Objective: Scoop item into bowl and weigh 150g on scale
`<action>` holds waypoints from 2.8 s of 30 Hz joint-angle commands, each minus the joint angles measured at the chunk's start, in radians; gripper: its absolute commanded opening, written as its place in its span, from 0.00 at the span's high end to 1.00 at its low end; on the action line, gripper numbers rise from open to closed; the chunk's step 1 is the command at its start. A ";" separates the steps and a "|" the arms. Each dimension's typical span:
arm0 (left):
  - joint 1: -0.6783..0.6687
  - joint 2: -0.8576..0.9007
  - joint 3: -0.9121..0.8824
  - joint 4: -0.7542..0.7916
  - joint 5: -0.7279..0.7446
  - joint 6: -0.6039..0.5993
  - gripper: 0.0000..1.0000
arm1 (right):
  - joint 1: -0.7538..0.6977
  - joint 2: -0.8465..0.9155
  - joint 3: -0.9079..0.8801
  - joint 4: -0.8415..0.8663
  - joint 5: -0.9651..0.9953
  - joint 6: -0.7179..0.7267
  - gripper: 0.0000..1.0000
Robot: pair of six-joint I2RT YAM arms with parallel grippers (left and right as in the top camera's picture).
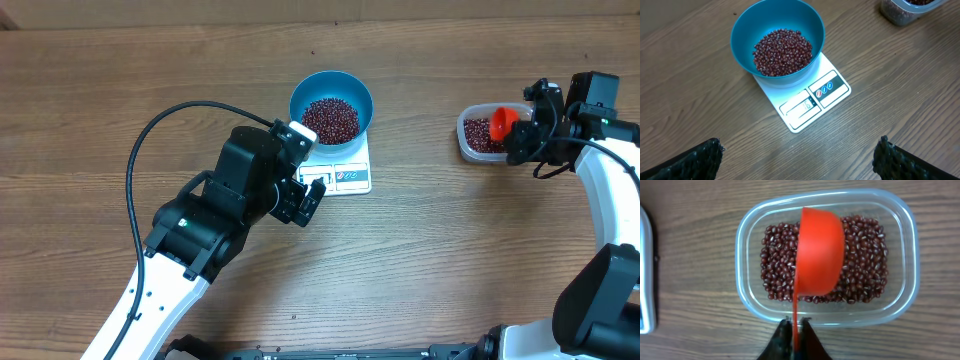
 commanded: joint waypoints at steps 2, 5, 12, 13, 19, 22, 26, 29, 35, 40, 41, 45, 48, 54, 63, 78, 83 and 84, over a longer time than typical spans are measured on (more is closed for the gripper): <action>0.005 -0.005 0.019 0.000 -0.010 -0.013 0.00 | -0.001 0.002 -0.005 0.002 -0.004 -0.001 0.96; 0.005 -0.005 0.019 0.000 -0.010 -0.013 0.01 | -0.001 0.002 -0.005 0.002 -0.004 -0.001 0.82; 0.005 -0.006 0.019 0.000 -0.010 -0.013 0.00 | -0.001 0.002 -0.005 0.002 -0.004 -0.001 0.77; 0.005 -0.006 0.019 0.000 -0.010 -0.013 0.00 | -0.001 0.002 -0.005 0.002 -0.004 -0.001 0.76; 0.005 -0.006 0.019 0.000 -0.010 -0.013 0.00 | -0.001 0.002 -0.005 0.002 -0.005 0.000 0.70; 0.005 -0.006 0.019 0.000 -0.010 -0.013 0.00 | -0.001 0.002 -0.005 0.003 -0.005 0.000 0.71; 0.005 -0.006 0.019 0.000 -0.010 -0.013 0.00 | -0.001 0.002 -0.005 0.002 -0.005 0.000 0.70; 0.005 -0.006 0.019 0.000 -0.010 -0.013 0.01 | -0.001 0.002 -0.005 0.002 -0.005 0.000 0.71; 0.005 -0.006 0.019 0.000 -0.010 -0.013 0.01 | -0.001 0.002 -0.005 0.002 -0.004 0.000 0.96; 0.005 -0.006 0.019 0.000 -0.010 -0.013 0.01 | -0.001 0.002 -0.005 0.002 -0.004 0.000 0.96; 0.005 -0.005 0.019 0.000 -0.010 -0.013 0.00 | -0.001 0.002 -0.005 0.003 -0.004 0.000 0.96; 0.005 -0.006 0.019 0.000 -0.010 -0.013 0.00 | -0.001 0.016 -0.005 0.028 -0.004 0.000 0.96; 0.005 -0.006 0.019 0.000 -0.010 -0.013 0.00 | -0.001 0.050 -0.005 0.038 -0.004 0.000 0.96; 0.005 -0.006 0.019 0.000 -0.010 -0.013 0.00 | -0.001 0.107 -0.005 0.037 -0.003 0.003 0.96; 0.005 -0.006 0.019 0.000 -0.010 -0.013 0.00 | -0.002 0.131 -0.005 0.044 0.000 0.003 0.78; 0.005 -0.006 0.019 0.000 -0.010 -0.013 0.01 | -0.002 0.131 -0.005 0.095 0.000 0.104 0.75; 0.005 -0.006 0.019 0.000 -0.010 -0.013 0.00 | -0.002 0.131 -0.005 0.105 0.006 0.108 0.75; 0.005 -0.006 0.019 0.000 -0.010 -0.013 0.00 | -0.002 0.131 -0.005 0.105 0.018 0.113 0.75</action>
